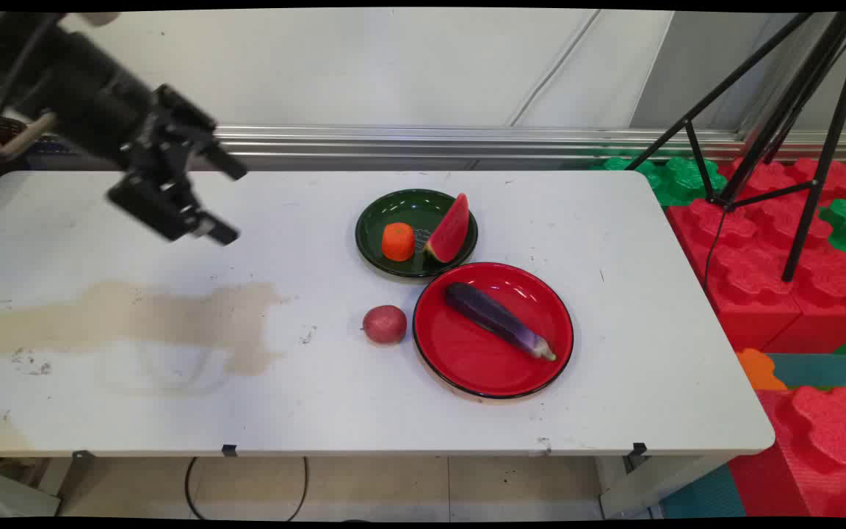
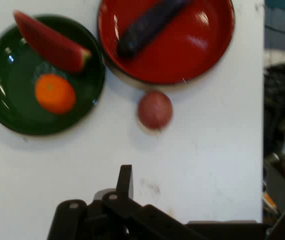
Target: Pick up the eggplant from the red plate
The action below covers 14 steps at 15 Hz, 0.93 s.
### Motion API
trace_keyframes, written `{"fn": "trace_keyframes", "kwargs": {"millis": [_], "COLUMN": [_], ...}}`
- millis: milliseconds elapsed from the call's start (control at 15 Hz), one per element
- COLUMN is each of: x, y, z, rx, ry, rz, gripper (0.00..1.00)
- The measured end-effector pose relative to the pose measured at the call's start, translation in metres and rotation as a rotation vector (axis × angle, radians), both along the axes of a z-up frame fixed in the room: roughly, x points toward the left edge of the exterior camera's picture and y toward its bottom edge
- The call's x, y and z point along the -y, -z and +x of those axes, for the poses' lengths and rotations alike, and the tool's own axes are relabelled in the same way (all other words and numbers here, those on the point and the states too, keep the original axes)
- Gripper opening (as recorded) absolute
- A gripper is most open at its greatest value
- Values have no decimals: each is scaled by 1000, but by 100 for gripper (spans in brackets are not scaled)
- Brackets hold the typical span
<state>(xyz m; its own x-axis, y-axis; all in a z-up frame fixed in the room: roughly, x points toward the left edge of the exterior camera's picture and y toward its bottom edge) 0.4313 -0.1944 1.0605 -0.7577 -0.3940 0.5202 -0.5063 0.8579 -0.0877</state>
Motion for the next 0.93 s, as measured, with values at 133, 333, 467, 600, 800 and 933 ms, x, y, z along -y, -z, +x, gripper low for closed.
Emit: {"fn": "trace_keyframes", "kwargs": {"millis": [133,333,467,600,800,933], "x": [12,30,41,49,64,75], "y": [-3,-7,-8,-7,-3,2], "z": [-18,-51,-72,-91,-126,-151], "rx": [-3,-1,11,23,49,76], "ry": [-6,-15,-21,-18,-3,24], "rz": [-31,-69,-79,-80,-74,-64], "gripper": [100,100,100,100,100,100]}}
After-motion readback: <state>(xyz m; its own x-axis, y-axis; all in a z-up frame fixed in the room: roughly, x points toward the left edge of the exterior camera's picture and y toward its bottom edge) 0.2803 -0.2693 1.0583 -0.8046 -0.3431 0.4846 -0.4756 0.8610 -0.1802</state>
